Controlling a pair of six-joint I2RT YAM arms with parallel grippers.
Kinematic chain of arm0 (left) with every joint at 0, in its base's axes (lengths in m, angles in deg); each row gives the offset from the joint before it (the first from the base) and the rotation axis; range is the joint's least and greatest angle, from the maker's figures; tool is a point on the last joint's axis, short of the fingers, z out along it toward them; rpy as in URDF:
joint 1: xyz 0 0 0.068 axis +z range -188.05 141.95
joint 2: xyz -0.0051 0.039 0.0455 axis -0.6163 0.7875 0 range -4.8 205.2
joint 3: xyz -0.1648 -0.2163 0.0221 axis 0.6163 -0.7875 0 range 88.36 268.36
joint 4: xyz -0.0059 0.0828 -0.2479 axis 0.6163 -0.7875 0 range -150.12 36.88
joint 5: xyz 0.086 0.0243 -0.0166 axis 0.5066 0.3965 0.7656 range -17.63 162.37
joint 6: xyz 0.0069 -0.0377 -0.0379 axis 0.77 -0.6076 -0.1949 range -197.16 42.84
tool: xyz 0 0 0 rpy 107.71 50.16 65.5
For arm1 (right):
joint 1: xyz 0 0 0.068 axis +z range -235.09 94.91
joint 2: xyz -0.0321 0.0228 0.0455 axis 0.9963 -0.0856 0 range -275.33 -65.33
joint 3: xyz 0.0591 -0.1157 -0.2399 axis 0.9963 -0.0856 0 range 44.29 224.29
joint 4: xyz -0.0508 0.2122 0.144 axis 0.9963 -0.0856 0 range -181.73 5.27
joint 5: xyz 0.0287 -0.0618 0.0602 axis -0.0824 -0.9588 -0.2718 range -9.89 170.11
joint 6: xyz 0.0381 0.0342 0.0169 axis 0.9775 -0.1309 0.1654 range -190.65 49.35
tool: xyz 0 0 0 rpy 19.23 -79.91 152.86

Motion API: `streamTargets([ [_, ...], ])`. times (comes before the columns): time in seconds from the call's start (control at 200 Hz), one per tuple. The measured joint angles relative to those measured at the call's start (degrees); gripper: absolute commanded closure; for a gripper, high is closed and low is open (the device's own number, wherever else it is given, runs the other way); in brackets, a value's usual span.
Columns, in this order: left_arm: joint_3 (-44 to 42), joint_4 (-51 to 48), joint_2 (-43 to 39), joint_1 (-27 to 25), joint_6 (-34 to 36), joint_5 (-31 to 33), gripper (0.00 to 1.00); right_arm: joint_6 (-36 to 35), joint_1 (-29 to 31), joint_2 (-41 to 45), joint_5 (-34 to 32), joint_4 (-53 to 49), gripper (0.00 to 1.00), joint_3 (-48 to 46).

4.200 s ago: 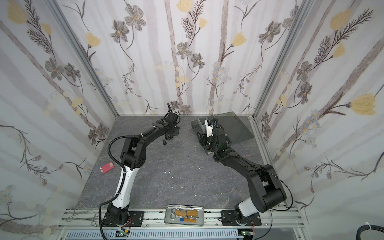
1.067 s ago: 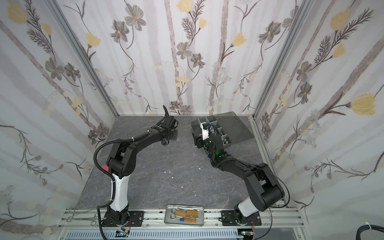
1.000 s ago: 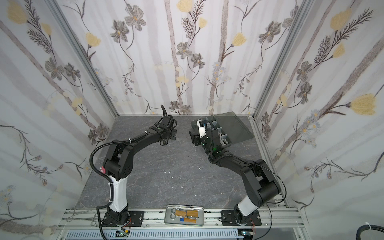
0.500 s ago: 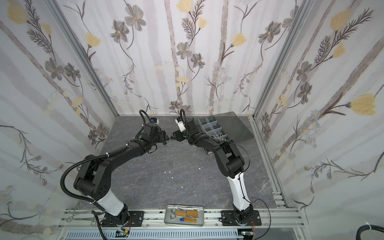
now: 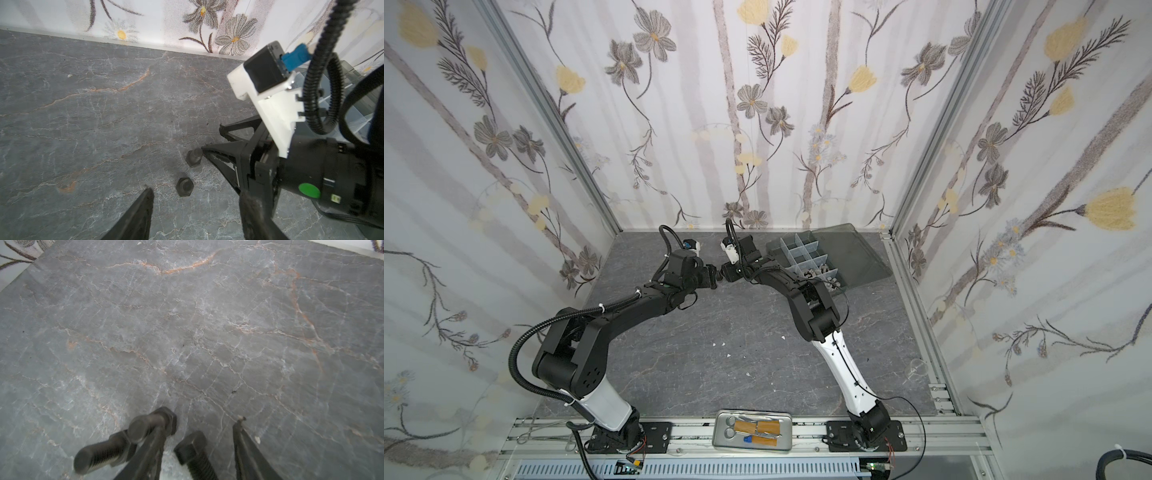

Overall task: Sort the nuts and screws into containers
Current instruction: 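Close the right gripper on a dark bolt and lift it toward the box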

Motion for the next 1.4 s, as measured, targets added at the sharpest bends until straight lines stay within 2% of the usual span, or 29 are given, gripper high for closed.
streamTargets([
  [0.245, 0.37, 0.39, 1.11, 0.15, -0.17, -1.62, 0.33, 0.55, 0.44, -1.7, -1.07, -2.58, 0.74, 2.14],
  [0.315, 0.61, 0.39, 1.31, 0.22, -0.2, -1.62, 0.33, 0.55, 0.44, -1.7, -1.05, -2.8, 0.75, 2.21],
  [0.42, 0.81, 0.37, 1.51, 0.22, -0.22, -1.99, 0.33, 0.55, 0.46, -1.66, -1.09, -2.89, 0.82, 2.27],
  [0.614, 1.2, 0.39, 2.01, 0.24, -0.26, -2.16, 0.33, 0.55, 0.48, 0.17, -2.19, -5.84, 0.82, 1.49],
  [1.054, 1.88, 0.35, 2.64, 0.24, -0.46, -2.69, 0.32, 2.14, -0.44, 9.64, -2.73, -4.44, 0.82, -9.62],
  [1.264, 2.23, 0.37, 2.64, 0.24, -0.44, -2.67, 0.31, 5.09, -6.03, 16.76, -3.06, -0.85, 0.82, -16.0],
  [1.399, 2.34, 0.42, 2.99, 0.24, -0.42, -2.69, 0.31, 5.92, -10.23, 18.1, -4.07, 0.61, 0.81, -17.22],
])
